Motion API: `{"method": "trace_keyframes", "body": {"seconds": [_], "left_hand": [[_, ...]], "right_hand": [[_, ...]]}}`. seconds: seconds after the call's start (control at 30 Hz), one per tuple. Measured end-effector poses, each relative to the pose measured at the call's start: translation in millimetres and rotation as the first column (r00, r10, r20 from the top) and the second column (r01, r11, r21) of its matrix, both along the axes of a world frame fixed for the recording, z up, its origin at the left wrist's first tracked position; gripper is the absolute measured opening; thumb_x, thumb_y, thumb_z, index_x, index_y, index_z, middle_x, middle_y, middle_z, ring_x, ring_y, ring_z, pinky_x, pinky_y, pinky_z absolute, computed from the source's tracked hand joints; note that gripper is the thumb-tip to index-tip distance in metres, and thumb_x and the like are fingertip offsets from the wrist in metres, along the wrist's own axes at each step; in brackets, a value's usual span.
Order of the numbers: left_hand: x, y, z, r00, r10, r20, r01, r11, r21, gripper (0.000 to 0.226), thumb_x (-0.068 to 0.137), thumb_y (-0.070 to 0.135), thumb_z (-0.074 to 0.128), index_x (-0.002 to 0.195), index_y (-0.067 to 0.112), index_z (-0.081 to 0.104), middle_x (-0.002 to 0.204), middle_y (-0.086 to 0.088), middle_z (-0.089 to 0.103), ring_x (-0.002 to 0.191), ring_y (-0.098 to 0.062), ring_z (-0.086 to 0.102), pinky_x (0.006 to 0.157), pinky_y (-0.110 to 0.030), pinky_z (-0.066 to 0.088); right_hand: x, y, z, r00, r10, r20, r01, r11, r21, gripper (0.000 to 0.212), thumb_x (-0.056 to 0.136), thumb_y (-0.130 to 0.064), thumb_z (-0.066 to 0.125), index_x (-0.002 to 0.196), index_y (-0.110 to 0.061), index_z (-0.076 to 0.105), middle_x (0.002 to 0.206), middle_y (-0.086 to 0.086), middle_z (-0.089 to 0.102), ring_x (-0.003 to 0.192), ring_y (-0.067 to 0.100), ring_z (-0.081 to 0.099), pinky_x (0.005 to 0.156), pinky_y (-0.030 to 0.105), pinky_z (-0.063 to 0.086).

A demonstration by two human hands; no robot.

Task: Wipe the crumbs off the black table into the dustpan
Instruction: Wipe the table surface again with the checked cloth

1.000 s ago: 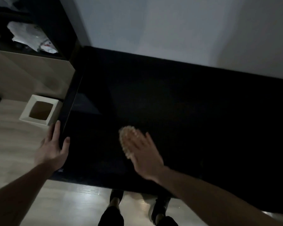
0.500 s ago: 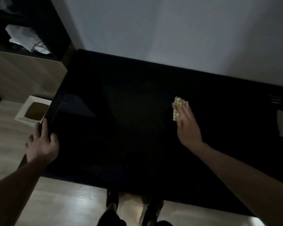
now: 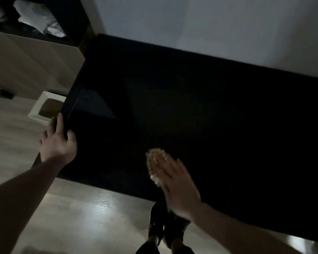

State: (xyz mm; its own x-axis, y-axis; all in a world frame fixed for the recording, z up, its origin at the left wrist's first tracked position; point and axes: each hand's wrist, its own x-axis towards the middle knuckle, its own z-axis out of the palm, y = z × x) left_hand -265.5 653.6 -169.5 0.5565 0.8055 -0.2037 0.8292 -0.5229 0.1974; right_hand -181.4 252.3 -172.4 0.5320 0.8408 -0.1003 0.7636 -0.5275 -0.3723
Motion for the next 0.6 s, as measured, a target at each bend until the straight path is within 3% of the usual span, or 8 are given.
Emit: {"method": "trace_keyframes", "body": {"seconds": [0.1, 0.2, 0.27, 0.33, 0.43, 0.5, 0.6], "left_hand": [[0.4, -0.8, 2.6, 1.000, -0.010, -0.015, 0.010, 1.000, -0.023, 0.072, 0.092, 0.047, 0.025, 0.159, 0.035, 0.005, 0.168, -0.007, 0.013, 0.143, -0.048, 0.027, 0.113, -0.064, 0.025], [-0.9, -11.6, 11.9, 0.996, -0.060, 0.067, 0.062, 0.998, -0.025, 0.071, 0.089, 0.048, 0.030, 0.158, 0.033, 0.020, 0.168, -0.005, 0.014, 0.146, -0.043, 0.024, 0.117, -0.063, 0.022], [0.0, -40.3, 18.4, 0.972, -0.175, 0.157, 0.171, 0.985, 0.039, 0.068, 0.088, 0.048, 0.038, 0.154, 0.029, 0.037, 0.166, -0.007, 0.022, 0.144, -0.041, 0.030, 0.117, -0.059, 0.022], [2.1, -89.1, 22.0, 0.915, -0.330, 0.230, 0.321, 0.944, 0.079, 0.065, 0.088, 0.047, 0.043, 0.148, 0.022, 0.050, 0.164, -0.009, 0.029, 0.143, -0.039, 0.036, 0.118, -0.055, 0.024], [4.5, -179.1, 22.1, 0.830, -0.472, 0.296, 0.491, 0.871, 0.010, 0.062, 0.090, 0.047, 0.046, 0.146, 0.022, 0.052, 0.165, -0.005, 0.028, 0.150, -0.032, 0.030, 0.121, -0.055, 0.022], [6.4, -237.8, 21.0, 0.815, -0.508, 0.279, 0.541, 0.839, -0.052, 0.062, 0.092, 0.049, 0.045, 0.150, 0.026, 0.046, 0.167, 0.000, 0.021, 0.154, -0.026, 0.020, 0.123, -0.054, 0.018], [12.4, -304.6, 13.3, 0.863, -0.471, 0.182, 0.492, 0.865, -0.095, 0.064, 0.096, 0.054, 0.040, 0.155, 0.032, 0.033, 0.169, 0.005, 0.012, 0.157, -0.019, 0.002, 0.127, -0.051, 0.008]], "right_hand": [[-42.6, -11.5, -11.3, 0.991, 0.102, -0.091, -0.095, 0.993, 0.076, 0.072, 0.097, -0.010, 0.053, 0.162, -0.030, 0.029, 0.172, -0.013, 0.015, 0.160, 0.009, 0.001, 0.127, 0.041, 0.011], [-44.0, -33.4, -2.9, 0.953, 0.126, -0.276, -0.071, 0.977, 0.199, 0.054, 0.106, -0.008, 0.044, 0.155, -0.028, 0.045, 0.167, -0.020, 0.028, 0.157, 0.003, 0.017, 0.127, 0.037, 0.019], [-30.9, -45.0, 17.9, 0.893, 0.046, -0.447, 0.104, 0.947, 0.304, 0.061, 0.103, 0.005, 0.048, 0.154, -0.029, 0.046, 0.163, -0.022, 0.035, 0.153, 0.004, 0.031, 0.127, 0.035, 0.025], [-0.1, -62.9, 36.8, 0.780, -0.069, -0.621, 0.381, 0.841, 0.384, 0.055, 0.104, 0.009, 0.047, 0.153, -0.016, 0.046, 0.159, -0.008, 0.046, 0.149, 0.010, 0.042, 0.125, 0.034, 0.031], [73.8, -105.7, 43.9, 0.806, -0.415, -0.422, 0.571, 0.734, 0.368, 0.050, 0.106, 0.005, 0.041, 0.152, -0.014, 0.048, 0.158, -0.011, 0.046, 0.149, 0.002, 0.038, 0.126, 0.036, 0.030], [126.5, -143.4, 39.4, 0.728, -0.617, -0.299, 0.686, 0.643, 0.342, 0.051, 0.105, 0.004, 0.040, 0.151, -0.016, 0.049, 0.157, -0.009, 0.047, 0.149, 0.004, 0.038, 0.126, 0.045, 0.029], [192.3, -206.7, 28.1, 0.641, -0.764, -0.081, 0.753, 0.604, 0.262, 0.049, 0.105, -0.004, 0.037, 0.152, -0.011, 0.049, 0.162, 0.001, 0.043, 0.151, 0.013, 0.034, 0.127, 0.046, 0.026]]}}
